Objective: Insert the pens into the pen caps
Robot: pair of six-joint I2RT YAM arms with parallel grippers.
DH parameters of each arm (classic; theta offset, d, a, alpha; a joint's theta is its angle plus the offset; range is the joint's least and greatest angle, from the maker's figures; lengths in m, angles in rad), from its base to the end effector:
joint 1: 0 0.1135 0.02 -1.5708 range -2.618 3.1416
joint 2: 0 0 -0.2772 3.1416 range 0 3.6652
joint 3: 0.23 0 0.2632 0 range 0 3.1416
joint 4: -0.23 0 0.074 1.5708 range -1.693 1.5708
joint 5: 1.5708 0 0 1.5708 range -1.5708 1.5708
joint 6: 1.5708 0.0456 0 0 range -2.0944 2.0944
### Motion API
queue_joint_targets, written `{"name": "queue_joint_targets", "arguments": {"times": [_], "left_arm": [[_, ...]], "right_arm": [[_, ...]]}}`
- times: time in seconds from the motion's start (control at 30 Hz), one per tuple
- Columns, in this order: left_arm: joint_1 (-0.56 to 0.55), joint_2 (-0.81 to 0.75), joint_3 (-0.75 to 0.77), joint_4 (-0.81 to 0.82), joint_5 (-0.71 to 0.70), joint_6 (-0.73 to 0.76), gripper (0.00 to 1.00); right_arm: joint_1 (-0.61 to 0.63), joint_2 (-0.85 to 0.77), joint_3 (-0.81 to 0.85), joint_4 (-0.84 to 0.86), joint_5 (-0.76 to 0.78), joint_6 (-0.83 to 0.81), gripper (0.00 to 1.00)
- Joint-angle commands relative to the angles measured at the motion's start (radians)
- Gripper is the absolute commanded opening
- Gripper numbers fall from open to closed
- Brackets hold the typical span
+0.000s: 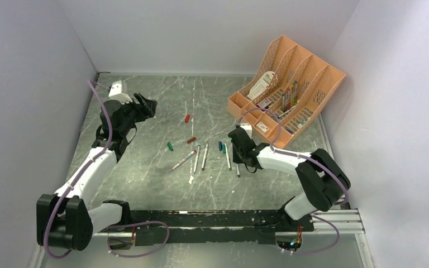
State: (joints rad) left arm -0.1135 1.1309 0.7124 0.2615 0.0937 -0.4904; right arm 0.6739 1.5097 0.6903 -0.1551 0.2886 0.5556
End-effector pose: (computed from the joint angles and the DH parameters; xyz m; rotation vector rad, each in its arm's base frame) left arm 0.2761 -0.0358 0.2963 -0.2596 1.7366 -0.5242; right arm 0.2331 0.1696 0.1465 -0.0362 2.4925 0.1458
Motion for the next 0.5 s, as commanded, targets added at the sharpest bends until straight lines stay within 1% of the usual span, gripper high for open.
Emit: {"name": "queue_joint_targets", "arguments": {"times": [0.0, 0.03, 0.07, 0.1, 0.13, 0.17, 0.2, 0.27, 0.33, 0.4, 0.47], "left_arm": [[-0.072, -0.022, 0.064, -0.073, -0.004, 0.020, 0.73], [-0.087, -0.025, 0.069, -0.079, 0.010, 0.015, 0.73], [-0.102, -0.026, 0.073, -0.082, 0.030, 0.007, 0.73], [-0.112, -0.030, 0.074, -0.079, 0.063, -0.015, 0.76], [-0.117, -0.029, 0.070, -0.065, 0.111, -0.042, 0.84], [-0.118, -0.025, 0.062, -0.034, 0.178, -0.080, 0.98], [-0.120, -0.017, 0.049, 0.006, 0.250, -0.118, 1.00], [-0.131, 0.005, 0.015, 0.136, 0.390, -0.192, 0.99], [-0.169, 0.027, -0.018, 0.273, 0.499, -0.218, 0.99], [-0.230, 0.046, -0.024, 0.324, 0.531, -0.211, 0.97], [-0.293, 0.073, -0.038, 0.402, 0.568, -0.237, 0.92]], "right_arm": [[0.006, -0.007, 0.017, -0.027, 0.007, 0.042, 0.06], [0.006, -0.016, 0.019, -0.026, 0.006, 0.044, 0.00], [0.006, -0.029, 0.021, -0.024, 0.009, 0.044, 0.00], [0.006, -0.045, 0.024, -0.023, 0.019, 0.044, 0.00], [0.006, -0.067, 0.026, -0.020, 0.025, 0.044, 0.00], [0.006, -0.108, 0.028, -0.020, 0.038, 0.047, 0.00], [0.006, -0.153, 0.030, -0.018, 0.057, 0.053, 0.00], [0.008, -0.273, -0.001, 0.045, 0.043, 0.052, 0.00], [0.006, -0.397, -0.050, 0.155, 0.000, 0.035, 0.00], [0.006, -0.495, -0.092, 0.268, -0.055, 0.013, 0.00], [0.006, -0.564, -0.111, 0.376, -0.109, 0.003, 0.00]]}}
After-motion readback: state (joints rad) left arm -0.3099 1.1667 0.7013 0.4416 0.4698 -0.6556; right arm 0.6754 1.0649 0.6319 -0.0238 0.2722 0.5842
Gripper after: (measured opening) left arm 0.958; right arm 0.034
